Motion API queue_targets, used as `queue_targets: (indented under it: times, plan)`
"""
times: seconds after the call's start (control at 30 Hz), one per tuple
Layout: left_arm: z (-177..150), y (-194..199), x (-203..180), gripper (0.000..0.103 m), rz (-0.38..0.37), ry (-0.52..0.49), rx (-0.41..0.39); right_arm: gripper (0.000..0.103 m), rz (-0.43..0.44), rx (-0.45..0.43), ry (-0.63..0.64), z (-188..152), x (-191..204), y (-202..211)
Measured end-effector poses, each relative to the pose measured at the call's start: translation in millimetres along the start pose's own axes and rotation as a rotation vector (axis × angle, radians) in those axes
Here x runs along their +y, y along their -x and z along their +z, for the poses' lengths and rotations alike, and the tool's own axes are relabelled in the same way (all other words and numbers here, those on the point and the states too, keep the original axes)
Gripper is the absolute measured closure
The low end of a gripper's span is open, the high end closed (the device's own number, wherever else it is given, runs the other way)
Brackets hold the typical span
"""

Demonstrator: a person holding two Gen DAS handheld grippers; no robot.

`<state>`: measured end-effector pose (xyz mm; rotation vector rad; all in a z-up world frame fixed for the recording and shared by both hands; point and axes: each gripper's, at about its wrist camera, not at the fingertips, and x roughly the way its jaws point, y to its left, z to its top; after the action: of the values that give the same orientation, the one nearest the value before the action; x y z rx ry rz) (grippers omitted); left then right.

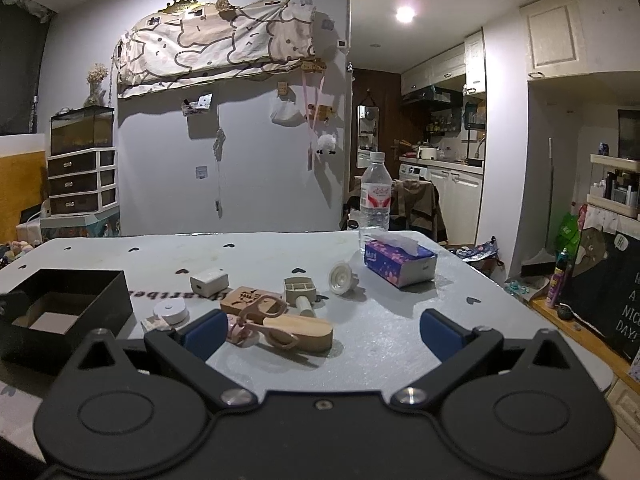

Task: Organize rigid objects
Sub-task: 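Move the left tool over the black box while the right tool grasps the pink eyelash curler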

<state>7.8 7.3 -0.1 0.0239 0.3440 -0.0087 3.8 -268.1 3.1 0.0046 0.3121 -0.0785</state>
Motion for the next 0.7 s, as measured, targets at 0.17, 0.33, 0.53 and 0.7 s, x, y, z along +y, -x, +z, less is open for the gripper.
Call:
queue_targets:
  times: [0.17,0.33,0.53,0.7]
  plan:
    - [8,-8,25,0.000,0.069,0.028,-0.017,0.000,-0.008,0.009,-0.004,2,1,-11]
    - [16,-19,58,0.000,0.121,0.065,-0.034,0.000,-0.017,0.006,-0.027,3,0,-27]
    - [24,-35,100,0.000,0.195,0.114,0.003,0.000,-0.037,-0.004,-0.093,3,-5,-54]
    - [25,-54,128,0.000,0.265,0.123,0.065,0.000,-0.033,0.030,-0.156,0,-8,-83]
